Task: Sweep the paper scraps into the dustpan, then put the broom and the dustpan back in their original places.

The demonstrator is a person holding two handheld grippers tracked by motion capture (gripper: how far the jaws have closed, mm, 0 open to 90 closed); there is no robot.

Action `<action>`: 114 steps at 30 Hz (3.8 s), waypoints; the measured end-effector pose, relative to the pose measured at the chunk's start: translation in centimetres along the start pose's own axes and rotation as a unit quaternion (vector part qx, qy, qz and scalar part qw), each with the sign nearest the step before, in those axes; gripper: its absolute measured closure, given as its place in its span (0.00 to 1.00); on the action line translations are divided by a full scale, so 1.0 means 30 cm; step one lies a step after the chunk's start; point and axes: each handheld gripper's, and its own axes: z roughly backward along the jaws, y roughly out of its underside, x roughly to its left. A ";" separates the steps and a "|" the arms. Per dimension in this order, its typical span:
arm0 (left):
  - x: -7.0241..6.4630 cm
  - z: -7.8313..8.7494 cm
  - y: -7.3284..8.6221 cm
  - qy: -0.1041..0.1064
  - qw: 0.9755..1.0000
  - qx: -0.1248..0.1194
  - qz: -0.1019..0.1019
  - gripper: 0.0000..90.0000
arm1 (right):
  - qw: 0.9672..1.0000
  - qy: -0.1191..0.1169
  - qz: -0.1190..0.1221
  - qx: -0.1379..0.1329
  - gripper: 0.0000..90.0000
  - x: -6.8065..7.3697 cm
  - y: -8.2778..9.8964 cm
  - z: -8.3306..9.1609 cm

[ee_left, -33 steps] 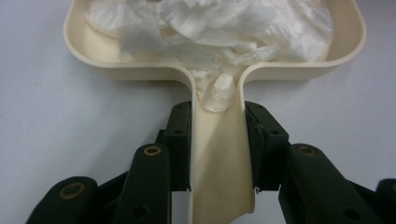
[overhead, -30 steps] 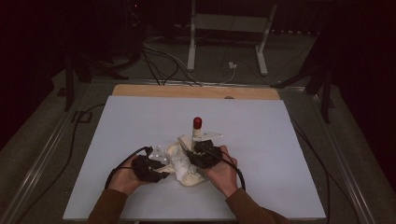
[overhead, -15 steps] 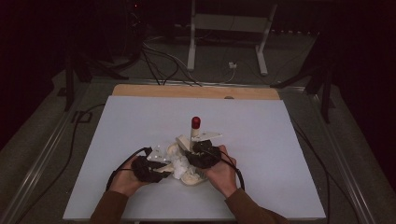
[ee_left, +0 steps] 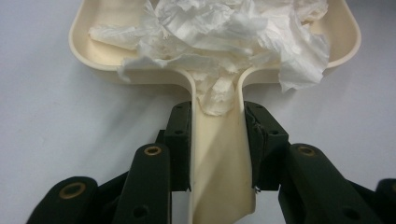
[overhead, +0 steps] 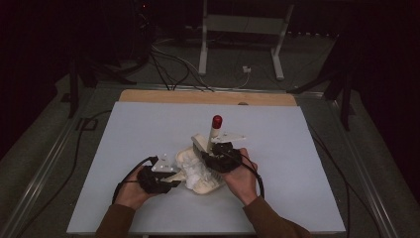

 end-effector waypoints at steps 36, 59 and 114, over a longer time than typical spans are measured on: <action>0.066 0.089 0.082 -0.084 0.992 -0.045 0.082 0.74 | 1.000 0.007 0.027 -0.014 0.75 -0.256 0.071 0.055; 0.111 0.139 0.140 -0.194 0.963 -0.080 0.169 0.74 | 0.995 -0.016 0.090 0.035 0.75 -0.329 0.149 0.036; 0.092 0.151 0.195 -0.285 0.916 -0.109 0.260 0.74 | 0.992 -0.050 0.098 -0.059 0.78 -0.380 0.095 0.200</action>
